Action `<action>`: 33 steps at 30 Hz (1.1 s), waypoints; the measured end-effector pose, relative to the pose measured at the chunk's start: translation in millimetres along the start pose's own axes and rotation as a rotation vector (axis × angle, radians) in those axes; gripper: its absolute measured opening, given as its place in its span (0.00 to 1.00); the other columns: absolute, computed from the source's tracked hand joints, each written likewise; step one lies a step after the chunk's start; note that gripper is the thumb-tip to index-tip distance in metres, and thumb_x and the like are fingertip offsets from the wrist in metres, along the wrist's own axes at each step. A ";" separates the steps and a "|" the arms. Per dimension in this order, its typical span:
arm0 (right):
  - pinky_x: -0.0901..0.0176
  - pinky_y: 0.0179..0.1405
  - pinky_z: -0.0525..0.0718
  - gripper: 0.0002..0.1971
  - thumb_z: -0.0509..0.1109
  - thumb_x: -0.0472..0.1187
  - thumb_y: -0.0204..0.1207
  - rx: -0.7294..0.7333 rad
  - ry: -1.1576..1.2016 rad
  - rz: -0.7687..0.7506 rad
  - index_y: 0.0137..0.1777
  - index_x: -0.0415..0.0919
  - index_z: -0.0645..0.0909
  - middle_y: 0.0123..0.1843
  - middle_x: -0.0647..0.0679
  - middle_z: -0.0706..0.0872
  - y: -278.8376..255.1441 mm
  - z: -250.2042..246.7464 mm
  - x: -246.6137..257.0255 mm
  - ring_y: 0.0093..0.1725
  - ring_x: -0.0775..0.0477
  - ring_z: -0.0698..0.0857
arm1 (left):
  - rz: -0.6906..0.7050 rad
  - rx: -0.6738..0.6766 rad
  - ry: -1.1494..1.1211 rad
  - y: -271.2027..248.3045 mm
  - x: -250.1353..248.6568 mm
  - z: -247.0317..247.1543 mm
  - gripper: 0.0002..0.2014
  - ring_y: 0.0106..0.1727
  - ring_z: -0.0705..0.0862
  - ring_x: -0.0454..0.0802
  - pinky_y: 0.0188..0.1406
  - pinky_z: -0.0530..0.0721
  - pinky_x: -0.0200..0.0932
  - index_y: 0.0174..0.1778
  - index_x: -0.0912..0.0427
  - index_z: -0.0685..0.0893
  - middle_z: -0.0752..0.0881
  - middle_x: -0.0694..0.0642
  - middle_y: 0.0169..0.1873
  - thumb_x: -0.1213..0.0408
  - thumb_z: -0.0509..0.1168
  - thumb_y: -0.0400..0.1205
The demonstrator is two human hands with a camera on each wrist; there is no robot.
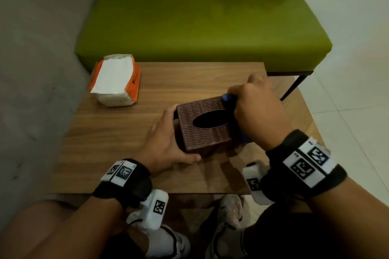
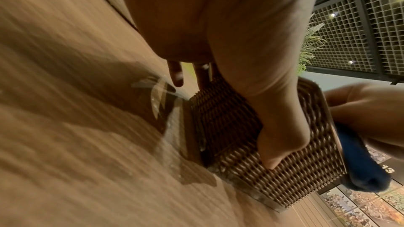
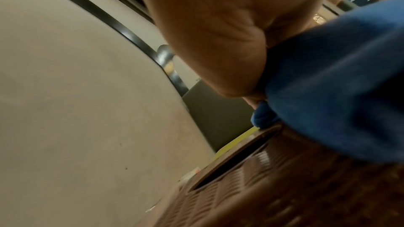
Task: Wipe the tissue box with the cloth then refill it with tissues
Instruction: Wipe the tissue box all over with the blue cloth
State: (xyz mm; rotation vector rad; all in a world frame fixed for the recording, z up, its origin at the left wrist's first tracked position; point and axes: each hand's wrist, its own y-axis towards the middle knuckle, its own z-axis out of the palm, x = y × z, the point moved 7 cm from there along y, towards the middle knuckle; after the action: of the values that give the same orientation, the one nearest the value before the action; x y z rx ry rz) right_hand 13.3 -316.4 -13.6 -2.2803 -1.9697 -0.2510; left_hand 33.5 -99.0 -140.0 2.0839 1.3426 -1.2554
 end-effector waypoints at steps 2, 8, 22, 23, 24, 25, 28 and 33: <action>0.50 0.52 0.70 0.14 0.63 0.38 0.89 0.021 -0.001 0.031 0.61 0.44 0.90 0.59 0.39 0.78 -0.6 -3.3 2.7 0.66 0.33 0.76 | 0.006 -0.002 -0.001 1.4 -2.1 1.3 0.68 0.84 0.74 0.53 0.82 0.77 0.68 0.86 0.28 0.55 0.73 0.36 0.80 0.39 0.91 0.54; 0.51 0.56 0.76 0.12 0.65 0.40 0.88 0.083 0.089 -0.183 0.64 0.42 0.88 0.67 0.39 0.76 -10.7 12.9 92.8 0.71 0.37 0.74 | 0.020 -0.039 -0.075 6.0 -6.9 -1.5 0.63 0.81 0.78 0.53 0.76 0.81 0.70 0.80 0.21 0.61 0.78 0.38 0.77 0.39 0.91 0.51; 0.58 0.44 0.69 0.14 0.67 0.39 0.89 -0.061 0.202 0.018 0.66 0.53 0.91 0.53 0.48 0.73 -24.5 8.0 -10.8 0.51 0.47 0.75 | -0.014 0.003 0.027 -2.0 -4.1 -1.5 0.70 0.85 0.72 0.50 0.82 0.77 0.68 0.87 0.29 0.55 0.73 0.38 0.81 0.36 0.91 0.52; 0.61 0.41 0.68 0.15 0.65 0.40 0.91 -0.036 0.224 0.038 0.69 0.55 0.89 0.54 0.50 0.73 -35.3 7.4 -13.4 0.50 0.50 0.74 | -0.014 0.003 0.022 -3.5 -4.8 -1.9 0.70 0.85 0.72 0.49 0.82 0.77 0.68 0.87 0.30 0.54 0.73 0.38 0.81 0.37 0.91 0.52; 0.64 0.39 0.66 0.16 0.65 0.42 0.92 -0.009 0.228 0.048 0.72 0.56 0.88 0.54 0.51 0.72 -44.5 8.1 -16.1 0.50 0.52 0.72 | -0.015 0.004 0.021 -4.9 -5.3 -1.9 0.70 0.85 0.71 0.48 0.83 0.77 0.68 0.87 0.31 0.54 0.72 0.38 0.81 0.38 0.91 0.52; 0.66 0.39 0.65 0.16 0.64 0.42 0.92 0.005 0.218 0.053 0.73 0.57 0.87 0.54 0.51 0.72 -50.1 8.3 -19.1 0.49 0.53 0.71 | -0.014 0.005 0.018 -5.8 -5.4 -1.6 0.70 0.85 0.71 0.48 0.83 0.76 0.68 0.88 0.31 0.54 0.72 0.37 0.81 0.38 0.91 0.53; 0.58 0.45 0.68 0.17 0.64 0.38 0.91 -0.020 0.172 0.049 0.68 0.57 0.90 0.52 0.50 0.73 -41.7 8.4 -19.5 0.51 0.50 0.72 | -0.017 0.004 0.005 -7.9 -6.5 0.2 0.71 0.85 0.70 0.48 0.84 0.76 0.68 0.88 0.31 0.53 0.71 0.38 0.82 0.39 0.91 0.53; 0.54 0.47 0.67 0.14 0.65 0.34 0.86 -0.053 0.158 0.046 0.60 0.46 0.92 0.50 0.46 0.72 0.1 10.3 -15.1 0.53 0.40 0.78 | -0.029 -0.027 -0.022 -8.3 -5.1 2.3 0.70 0.84 0.72 0.47 0.83 0.76 0.67 0.87 0.30 0.54 0.72 0.39 0.81 0.41 0.91 0.53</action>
State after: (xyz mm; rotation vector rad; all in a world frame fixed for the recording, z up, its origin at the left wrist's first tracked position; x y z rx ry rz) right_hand 11.8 -329.0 -26.7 -2.2573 -1.8523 -0.4690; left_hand 24.4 -99.4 -135.7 2.0329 1.3772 -1.2612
